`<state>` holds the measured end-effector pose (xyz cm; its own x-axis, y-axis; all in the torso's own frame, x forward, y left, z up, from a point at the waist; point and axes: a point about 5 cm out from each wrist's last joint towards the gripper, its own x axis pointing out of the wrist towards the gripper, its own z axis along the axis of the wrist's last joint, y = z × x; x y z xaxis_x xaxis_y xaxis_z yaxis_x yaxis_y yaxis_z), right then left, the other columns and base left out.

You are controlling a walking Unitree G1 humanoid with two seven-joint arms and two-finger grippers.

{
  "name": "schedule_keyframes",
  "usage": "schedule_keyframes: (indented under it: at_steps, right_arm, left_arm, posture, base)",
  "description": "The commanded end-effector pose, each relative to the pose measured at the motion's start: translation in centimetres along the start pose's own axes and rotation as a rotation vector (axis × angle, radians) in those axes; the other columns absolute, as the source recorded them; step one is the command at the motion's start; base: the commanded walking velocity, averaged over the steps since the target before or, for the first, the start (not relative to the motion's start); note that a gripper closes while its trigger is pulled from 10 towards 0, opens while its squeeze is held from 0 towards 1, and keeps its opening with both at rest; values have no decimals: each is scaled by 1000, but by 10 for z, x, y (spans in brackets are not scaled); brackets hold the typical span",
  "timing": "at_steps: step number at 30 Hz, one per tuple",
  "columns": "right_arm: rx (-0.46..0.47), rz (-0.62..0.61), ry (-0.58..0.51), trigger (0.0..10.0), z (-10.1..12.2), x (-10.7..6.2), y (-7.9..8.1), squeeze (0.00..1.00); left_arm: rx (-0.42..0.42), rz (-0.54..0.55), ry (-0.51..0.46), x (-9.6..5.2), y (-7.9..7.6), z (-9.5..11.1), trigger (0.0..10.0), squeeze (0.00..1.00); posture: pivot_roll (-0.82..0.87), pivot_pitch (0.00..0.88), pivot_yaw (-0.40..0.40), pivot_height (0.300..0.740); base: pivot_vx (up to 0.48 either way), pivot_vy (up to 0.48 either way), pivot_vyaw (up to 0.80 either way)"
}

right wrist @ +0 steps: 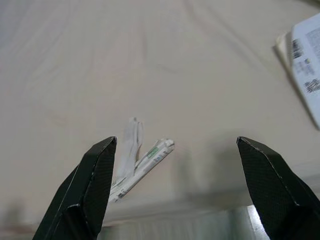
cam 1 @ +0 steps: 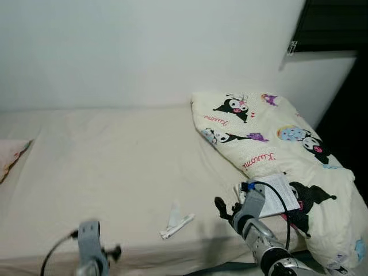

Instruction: Clean up the room

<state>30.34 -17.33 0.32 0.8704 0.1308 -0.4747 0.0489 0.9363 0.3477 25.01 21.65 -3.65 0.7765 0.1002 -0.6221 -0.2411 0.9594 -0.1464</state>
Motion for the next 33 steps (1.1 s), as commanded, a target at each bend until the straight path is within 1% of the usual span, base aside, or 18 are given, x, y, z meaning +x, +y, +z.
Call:
schedule_keyframes:
  at_steps: [1,5,10,22,24,26,28,29,30,33]
  right_arm:
    - [9,8,11,10000,-3,0,2,0]
    - [19,9,14,10000,-4,0,1,0]
    - [38,6,18,10000,-6,-2,-2,0]
    - [94,40,-14,10000,0,-1,-1,0]
    - [116,54,-27,10000,2,-1,1,0]
    - [156,82,-56,10000,8,1,4,0]
    - [216,144,-107,10000,20,4,11,0]
    - [220,150,-111,10000,21,4,12,0]
    - [215,190,-127,10000,27,6,20,0]
    - [208,245,-138,10000,32,8,31,0]
  left_arm:
    - [-20,10,3,-1,2,-2,10000,0]
    - [-19,-14,-52,3,-5,14,10000,0]
    - [-20,-32,-89,5,-11,23,10000,0]
    - [-41,-34,-105,4,-11,22,10000,0]
    - [-70,-47,-133,5,-11,27,10000,0]
    - [-93,-74,-181,5,-12,37,10000,0]
    - [-96,-100,-238,5,-11,49,10000,0]
    - [-95,-102,-242,5,-11,50,10000,0]
    - [-79,-108,-272,4,-9,57,10000,0]
    - [-44,-118,-293,3,-7,61,10000,0]
  posture:
    - [-130,0,-7,675]
    - [-129,0,-3,650]
    - [-127,0,-3,630]
    - [-127,0,3,580]
    - [-122,0,3,570]
    - [-116,0,6,560]
    - [-110,0,9,545]
    - [-110,0,9,540]
    - [-100,0,15,530]
    - [-96,1,20,515]
  base:
    - [0,0,0]
    - [0,0,0]
    - [0,0,0]
    - [0,0,0]
    - [0,0,0]
    - [0,0,0]
    - [0,0,0]
    - [0,0,0]
    - [0,0,0]
    - [0,0,0]
